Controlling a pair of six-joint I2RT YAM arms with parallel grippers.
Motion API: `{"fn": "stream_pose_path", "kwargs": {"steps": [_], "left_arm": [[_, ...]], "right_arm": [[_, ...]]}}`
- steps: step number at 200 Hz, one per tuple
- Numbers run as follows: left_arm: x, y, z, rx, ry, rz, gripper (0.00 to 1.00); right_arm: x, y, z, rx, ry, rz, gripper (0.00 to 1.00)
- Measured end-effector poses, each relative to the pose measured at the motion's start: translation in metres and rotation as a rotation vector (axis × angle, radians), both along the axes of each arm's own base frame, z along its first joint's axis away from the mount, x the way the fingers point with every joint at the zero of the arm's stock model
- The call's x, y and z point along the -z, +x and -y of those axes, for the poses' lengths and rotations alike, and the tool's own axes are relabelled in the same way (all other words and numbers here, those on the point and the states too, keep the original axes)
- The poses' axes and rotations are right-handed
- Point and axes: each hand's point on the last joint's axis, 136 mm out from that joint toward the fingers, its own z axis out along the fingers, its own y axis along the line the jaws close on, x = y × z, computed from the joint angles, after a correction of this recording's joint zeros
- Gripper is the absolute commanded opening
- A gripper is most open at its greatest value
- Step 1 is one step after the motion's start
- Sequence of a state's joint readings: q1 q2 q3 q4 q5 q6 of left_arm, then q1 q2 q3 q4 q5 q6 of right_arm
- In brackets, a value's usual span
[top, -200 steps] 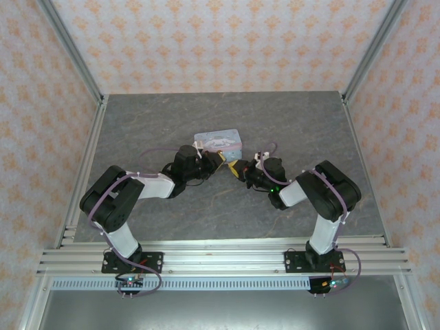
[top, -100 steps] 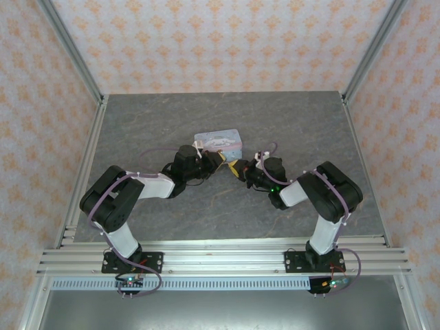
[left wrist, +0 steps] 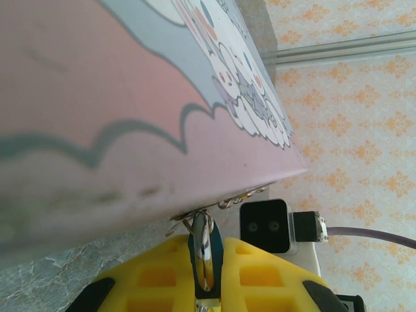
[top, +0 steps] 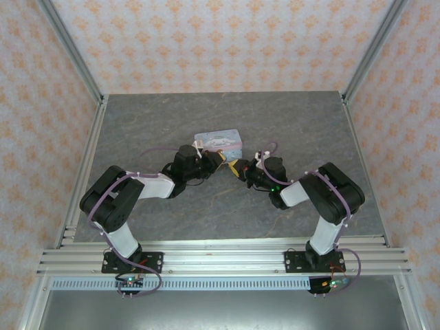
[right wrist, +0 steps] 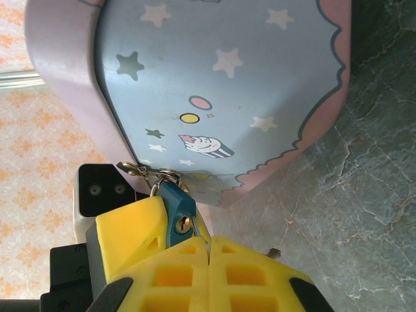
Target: Unlock the padlock with the key
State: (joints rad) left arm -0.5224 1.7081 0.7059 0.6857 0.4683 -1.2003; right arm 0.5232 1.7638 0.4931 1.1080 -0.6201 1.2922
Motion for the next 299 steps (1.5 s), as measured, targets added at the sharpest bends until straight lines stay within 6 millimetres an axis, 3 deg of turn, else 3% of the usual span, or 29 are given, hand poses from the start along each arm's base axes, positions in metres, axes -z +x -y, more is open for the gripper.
{"fn": "stream_pose_path", "kwargs": {"steps": [299], "left_arm": [[-0.001, 0.0018, -0.0004, -0.019, -0.02, -0.013, 0.0]], "right_arm": [[-0.0042, 0.0027, -0.0026, -0.004, 0.001, 0.012, 0.0]]}}
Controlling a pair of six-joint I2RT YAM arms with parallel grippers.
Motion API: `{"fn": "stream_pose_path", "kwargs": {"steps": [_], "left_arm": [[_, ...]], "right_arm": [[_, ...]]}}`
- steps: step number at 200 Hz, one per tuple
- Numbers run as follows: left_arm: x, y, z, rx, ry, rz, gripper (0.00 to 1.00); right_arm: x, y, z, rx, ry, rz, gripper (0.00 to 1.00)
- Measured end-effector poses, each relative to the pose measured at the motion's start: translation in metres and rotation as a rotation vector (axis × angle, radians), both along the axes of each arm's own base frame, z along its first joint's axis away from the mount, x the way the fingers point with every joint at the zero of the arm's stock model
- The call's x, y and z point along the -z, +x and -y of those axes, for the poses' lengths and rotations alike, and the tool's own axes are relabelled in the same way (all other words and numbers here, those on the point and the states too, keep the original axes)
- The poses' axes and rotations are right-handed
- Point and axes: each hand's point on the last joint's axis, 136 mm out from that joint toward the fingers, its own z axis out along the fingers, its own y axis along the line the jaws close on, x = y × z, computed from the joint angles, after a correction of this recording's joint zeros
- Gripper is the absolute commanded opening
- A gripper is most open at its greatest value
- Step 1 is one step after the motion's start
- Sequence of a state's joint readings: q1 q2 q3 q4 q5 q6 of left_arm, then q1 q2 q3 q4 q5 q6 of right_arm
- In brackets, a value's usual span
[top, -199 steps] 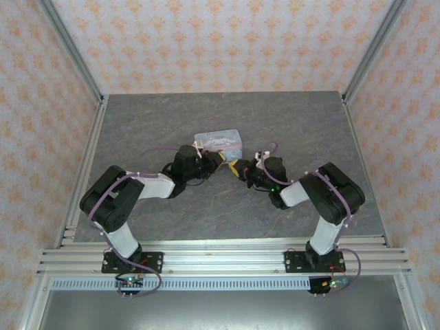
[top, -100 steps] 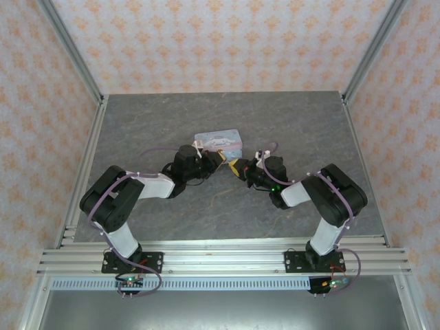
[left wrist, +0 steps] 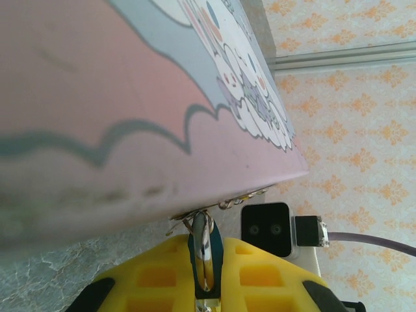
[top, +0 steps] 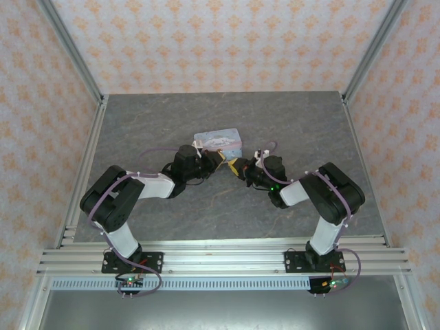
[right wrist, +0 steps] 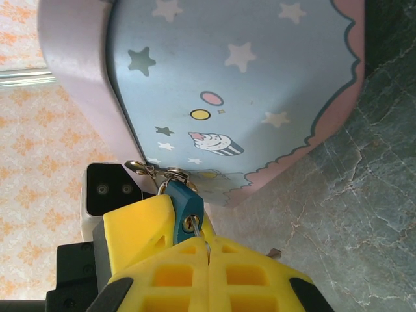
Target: Unlock the padlock with the key
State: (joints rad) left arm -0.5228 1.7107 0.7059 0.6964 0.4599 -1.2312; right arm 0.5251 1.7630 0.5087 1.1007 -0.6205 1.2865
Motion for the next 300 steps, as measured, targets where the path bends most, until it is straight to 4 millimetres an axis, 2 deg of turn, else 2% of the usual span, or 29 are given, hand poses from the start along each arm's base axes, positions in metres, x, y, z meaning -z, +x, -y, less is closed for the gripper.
{"fn": "stream_pose_path", "kwargs": {"steps": [152, 204, 300], "left_arm": [[-0.005, 0.007, -0.004, -0.059, -0.039, -0.01, 0.0], [-0.013, 0.012, -0.002, -0.081, -0.057, -0.003, 0.0], [-0.015, 0.02, -0.006, -0.121, -0.048, 0.011, 0.0]], "right_arm": [[-0.004, 0.011, -0.003, 0.002, 0.024, 0.033, 0.0], [-0.012, 0.018, -0.001, -0.027, 0.013, 0.077, 0.0], [-0.015, 0.025, -0.007, -0.079, 0.022, 0.07, 0.0]]}}
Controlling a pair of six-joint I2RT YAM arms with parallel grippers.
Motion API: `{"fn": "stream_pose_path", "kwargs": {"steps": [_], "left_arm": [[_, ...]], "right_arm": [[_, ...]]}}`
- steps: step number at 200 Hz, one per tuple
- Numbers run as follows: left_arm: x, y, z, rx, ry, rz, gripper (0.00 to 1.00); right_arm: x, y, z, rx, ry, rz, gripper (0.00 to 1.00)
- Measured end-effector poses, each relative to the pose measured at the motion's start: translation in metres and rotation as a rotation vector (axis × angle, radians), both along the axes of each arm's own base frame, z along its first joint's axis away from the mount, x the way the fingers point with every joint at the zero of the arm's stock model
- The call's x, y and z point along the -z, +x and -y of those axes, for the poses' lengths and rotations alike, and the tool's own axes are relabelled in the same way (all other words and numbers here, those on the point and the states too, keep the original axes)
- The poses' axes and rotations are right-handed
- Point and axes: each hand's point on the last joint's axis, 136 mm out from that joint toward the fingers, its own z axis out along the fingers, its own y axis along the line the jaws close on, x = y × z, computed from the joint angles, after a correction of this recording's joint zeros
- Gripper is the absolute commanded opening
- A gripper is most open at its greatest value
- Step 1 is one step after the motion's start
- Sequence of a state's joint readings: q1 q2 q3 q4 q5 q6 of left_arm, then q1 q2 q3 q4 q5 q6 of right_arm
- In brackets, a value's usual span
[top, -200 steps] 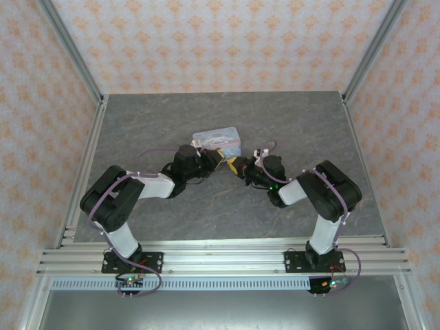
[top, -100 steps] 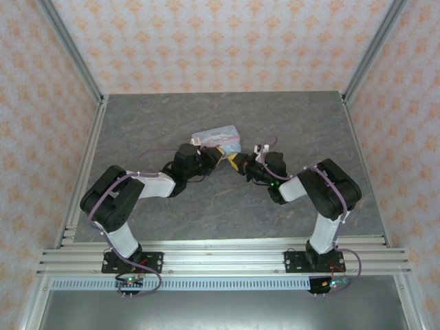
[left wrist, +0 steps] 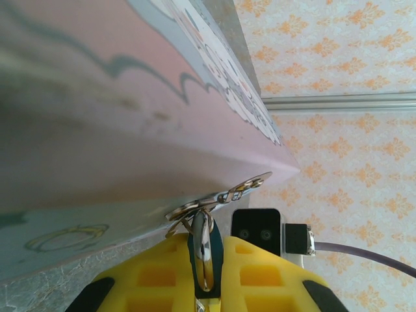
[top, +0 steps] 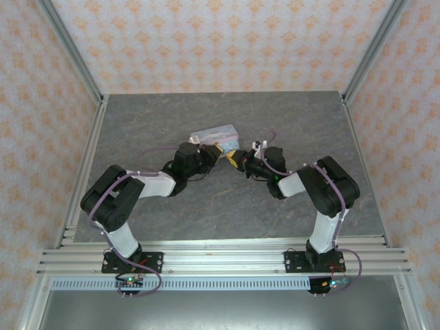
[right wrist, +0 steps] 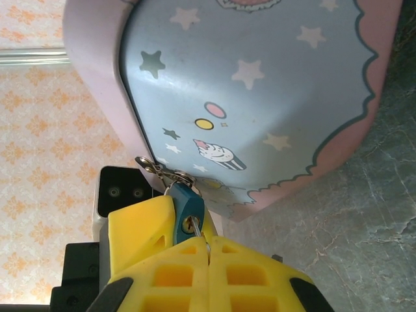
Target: Unlock the padlock with the key
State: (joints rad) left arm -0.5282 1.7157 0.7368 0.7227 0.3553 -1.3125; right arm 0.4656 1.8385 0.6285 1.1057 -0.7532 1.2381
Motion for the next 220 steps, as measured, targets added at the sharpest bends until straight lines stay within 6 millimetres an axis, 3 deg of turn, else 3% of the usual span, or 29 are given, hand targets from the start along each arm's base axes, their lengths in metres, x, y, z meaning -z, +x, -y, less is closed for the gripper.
{"fn": "stream_pose_path", "kwargs": {"steps": [116, 220], "left_arm": [[0.0044, 0.0002, -0.0016, -0.007, 0.018, -0.017, 0.0], [0.0, 0.0013, -0.0002, -0.014, -0.015, -0.022, 0.0]], "right_arm": [[0.0026, 0.0036, 0.0, -0.109, -0.059, -0.032, 0.0], [-0.0022, 0.0035, 0.0017, -0.085, -0.012, -0.054, 0.0]]}}
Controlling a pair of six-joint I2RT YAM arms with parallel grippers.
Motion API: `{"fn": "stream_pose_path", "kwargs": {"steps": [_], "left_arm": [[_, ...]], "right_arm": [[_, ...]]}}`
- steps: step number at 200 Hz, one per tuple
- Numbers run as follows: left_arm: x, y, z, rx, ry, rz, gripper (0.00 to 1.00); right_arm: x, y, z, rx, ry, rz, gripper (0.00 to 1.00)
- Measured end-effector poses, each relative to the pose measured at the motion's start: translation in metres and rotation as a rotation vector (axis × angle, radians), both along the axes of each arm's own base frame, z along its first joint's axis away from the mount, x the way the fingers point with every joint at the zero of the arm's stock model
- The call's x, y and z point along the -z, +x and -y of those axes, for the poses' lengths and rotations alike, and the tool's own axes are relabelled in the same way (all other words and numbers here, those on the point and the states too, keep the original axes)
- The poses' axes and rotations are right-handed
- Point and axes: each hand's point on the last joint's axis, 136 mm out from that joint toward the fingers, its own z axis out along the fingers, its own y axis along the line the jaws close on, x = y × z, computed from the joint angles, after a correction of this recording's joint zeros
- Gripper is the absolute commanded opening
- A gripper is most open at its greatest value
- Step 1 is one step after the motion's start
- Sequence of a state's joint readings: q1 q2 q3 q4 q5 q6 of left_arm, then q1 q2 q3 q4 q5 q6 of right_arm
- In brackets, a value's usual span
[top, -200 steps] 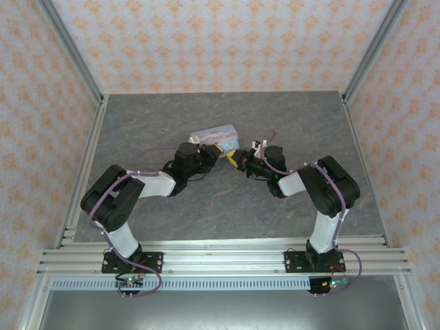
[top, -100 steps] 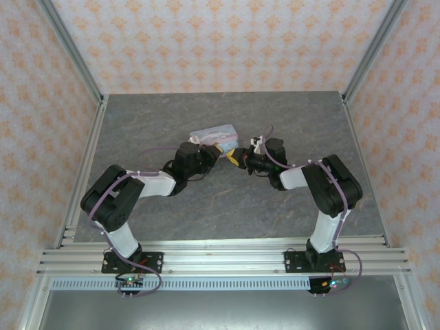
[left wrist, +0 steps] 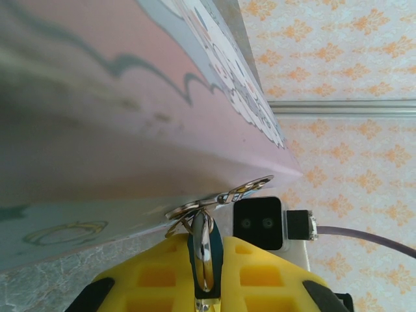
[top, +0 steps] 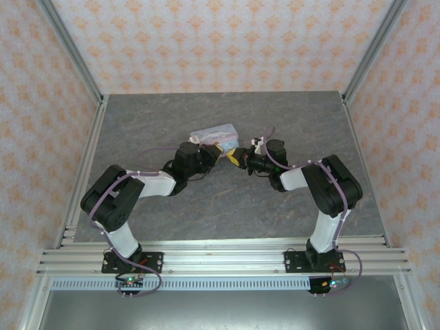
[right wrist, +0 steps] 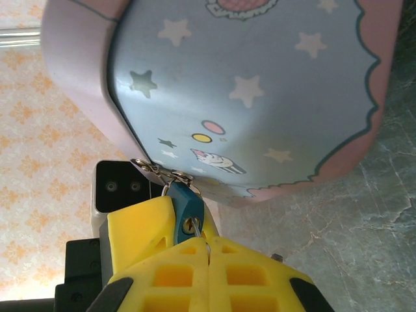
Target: Unlock the padlock with the key
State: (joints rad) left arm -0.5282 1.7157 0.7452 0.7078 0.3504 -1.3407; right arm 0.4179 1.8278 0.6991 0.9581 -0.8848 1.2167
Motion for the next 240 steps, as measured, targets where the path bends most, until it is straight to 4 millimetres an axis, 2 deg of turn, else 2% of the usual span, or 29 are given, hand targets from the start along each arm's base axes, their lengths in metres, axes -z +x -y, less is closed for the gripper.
{"fn": "stream_pose_path", "kwargs": {"steps": [84, 167, 240], "left_arm": [[-0.005, -0.005, 0.007, 0.025, -0.062, -0.026, 0.0], [0.008, -0.021, 0.015, 0.073, -0.068, -0.072, 0.0], [0.002, -0.021, 0.016, 0.08, -0.079, -0.056, 0.0]], "right_arm": [[0.001, -0.008, 0.008, 0.03, 0.017, 0.023, 0.0], [0.012, -0.027, 0.013, 0.049, 0.034, -0.033, 0.0], [0.006, -0.028, 0.014, 0.074, 0.034, -0.031, 0.0]]}}
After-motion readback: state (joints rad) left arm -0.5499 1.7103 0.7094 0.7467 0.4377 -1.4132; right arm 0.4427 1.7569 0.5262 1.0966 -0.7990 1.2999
